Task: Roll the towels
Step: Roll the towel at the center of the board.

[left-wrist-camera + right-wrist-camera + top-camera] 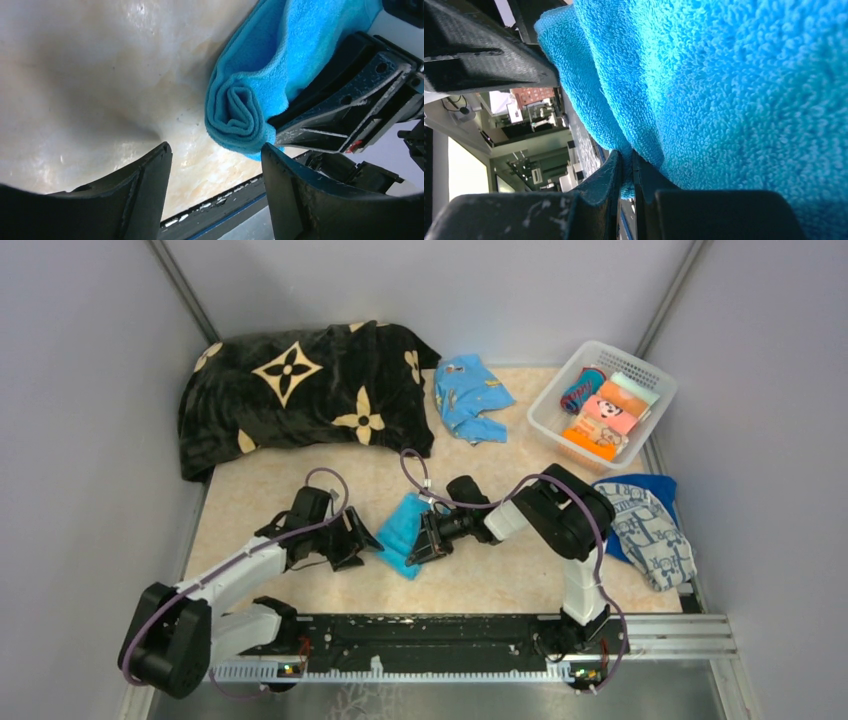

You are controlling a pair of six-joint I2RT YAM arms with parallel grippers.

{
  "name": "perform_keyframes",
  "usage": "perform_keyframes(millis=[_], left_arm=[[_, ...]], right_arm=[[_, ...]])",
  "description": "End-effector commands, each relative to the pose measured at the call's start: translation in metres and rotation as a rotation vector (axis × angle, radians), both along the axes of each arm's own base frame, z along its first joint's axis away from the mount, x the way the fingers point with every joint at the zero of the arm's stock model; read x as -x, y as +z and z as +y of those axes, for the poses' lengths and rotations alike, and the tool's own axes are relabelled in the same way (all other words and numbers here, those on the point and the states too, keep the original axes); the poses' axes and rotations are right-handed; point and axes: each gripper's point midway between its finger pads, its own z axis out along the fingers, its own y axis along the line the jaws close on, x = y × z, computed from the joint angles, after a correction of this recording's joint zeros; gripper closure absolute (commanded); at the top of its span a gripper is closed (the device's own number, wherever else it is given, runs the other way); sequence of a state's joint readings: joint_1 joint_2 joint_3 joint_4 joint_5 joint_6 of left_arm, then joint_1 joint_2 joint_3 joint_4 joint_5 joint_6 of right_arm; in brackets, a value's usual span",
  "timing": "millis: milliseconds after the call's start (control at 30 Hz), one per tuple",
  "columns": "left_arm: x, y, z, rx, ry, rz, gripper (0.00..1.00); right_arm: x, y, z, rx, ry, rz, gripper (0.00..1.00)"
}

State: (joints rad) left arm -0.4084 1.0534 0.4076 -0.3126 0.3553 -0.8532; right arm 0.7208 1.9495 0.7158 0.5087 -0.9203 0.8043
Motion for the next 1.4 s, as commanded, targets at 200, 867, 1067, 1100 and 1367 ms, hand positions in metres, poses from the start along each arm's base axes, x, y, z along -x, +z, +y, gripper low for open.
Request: perform_keyframes(millis=[200,867,1067,1100,1367], left_arm=[[-0.023,-0.011,-0.011,0.017,0.024,0.007,0.51],[-0.022,-0.023,-0.006,-0.035,0.065,0.089,0.51],[-0.022,-0.023,-0.004,-0.042,0.068,0.089,0.51],[-0.022,-0.023,-0.004,-0.042,0.069,0.088,0.51],[-0.024,-0.022,-0.005,-0.045,0.070,0.085,0.48]], right_arm=[[-0.017,0.021,-0.002,0.120,0.001,-0.244,0.78],[0.009,0.074,0.023,0.507,0.184,-1.190,0.53],[0.003,0.036,0.022,0.664,0.252,-1.248,0.54],[0.004,0.030,0.020,0.685,0.264,-1.250,0.54],[0.014,-0.008,0.001,0.787,0.358,-1.215,0.54]])
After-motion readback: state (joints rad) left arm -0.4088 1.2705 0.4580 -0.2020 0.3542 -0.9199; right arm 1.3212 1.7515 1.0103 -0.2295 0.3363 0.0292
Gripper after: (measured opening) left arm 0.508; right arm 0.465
